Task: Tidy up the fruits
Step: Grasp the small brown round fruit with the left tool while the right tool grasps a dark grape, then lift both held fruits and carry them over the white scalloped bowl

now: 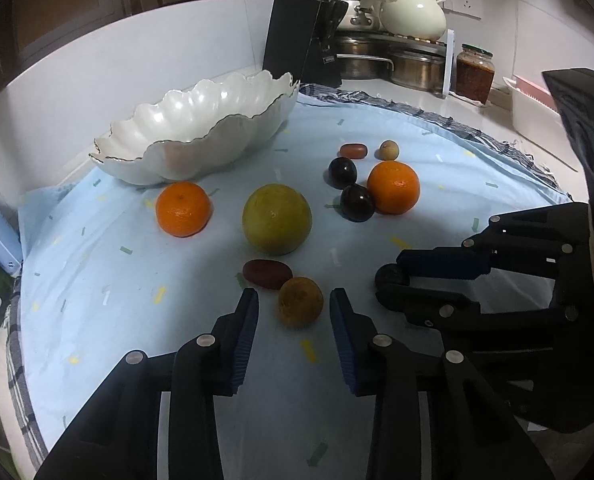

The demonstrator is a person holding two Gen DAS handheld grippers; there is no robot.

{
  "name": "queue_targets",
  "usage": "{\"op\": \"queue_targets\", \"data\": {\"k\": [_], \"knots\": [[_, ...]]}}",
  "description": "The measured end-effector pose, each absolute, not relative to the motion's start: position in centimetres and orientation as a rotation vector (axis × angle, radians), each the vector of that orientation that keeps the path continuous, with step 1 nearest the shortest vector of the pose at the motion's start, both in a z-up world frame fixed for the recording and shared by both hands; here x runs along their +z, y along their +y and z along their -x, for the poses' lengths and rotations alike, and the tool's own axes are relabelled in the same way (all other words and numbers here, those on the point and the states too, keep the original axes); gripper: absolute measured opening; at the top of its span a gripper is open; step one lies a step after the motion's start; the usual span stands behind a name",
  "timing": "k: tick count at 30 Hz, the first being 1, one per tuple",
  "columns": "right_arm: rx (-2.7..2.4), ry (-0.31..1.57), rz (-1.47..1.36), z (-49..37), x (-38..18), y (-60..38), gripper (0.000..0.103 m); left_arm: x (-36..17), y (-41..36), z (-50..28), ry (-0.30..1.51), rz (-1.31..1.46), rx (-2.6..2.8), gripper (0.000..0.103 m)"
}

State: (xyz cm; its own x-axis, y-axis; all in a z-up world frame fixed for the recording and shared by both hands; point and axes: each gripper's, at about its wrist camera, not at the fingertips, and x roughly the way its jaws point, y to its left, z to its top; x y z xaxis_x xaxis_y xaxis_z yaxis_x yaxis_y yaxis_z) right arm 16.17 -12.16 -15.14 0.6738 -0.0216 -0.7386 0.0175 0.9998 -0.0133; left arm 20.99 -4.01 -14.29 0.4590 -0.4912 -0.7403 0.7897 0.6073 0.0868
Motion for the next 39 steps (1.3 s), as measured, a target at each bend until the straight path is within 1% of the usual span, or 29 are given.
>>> {"op": "queue_targets", "data": {"k": [9,17,29,39], "knots": [[-0.01,0.835,0.001,-16.3,-15.1,-12.2,0.021,-14.9,-4.6,-21.5,0.783,-0.431,-0.836,0.026],[-0.026,0.808,-0.005,-16.0,-14.1,-12.3,0.021,-13.6,-4.1,-21.3,0.783,-0.401,-0.821,0.026],[-0.056,0.719,-0.04,-16.2,-10.6,-13.4,0.021,-9.9,-3.2,-21.7,0.744,-0.311,-0.703,0.026],[-0.042,0.603,0.041,-17.8,-5.2,-14.7,0.021,-4.9,-3.4,-22.1,0.629,-0.247,-0.548,0.026]]}}
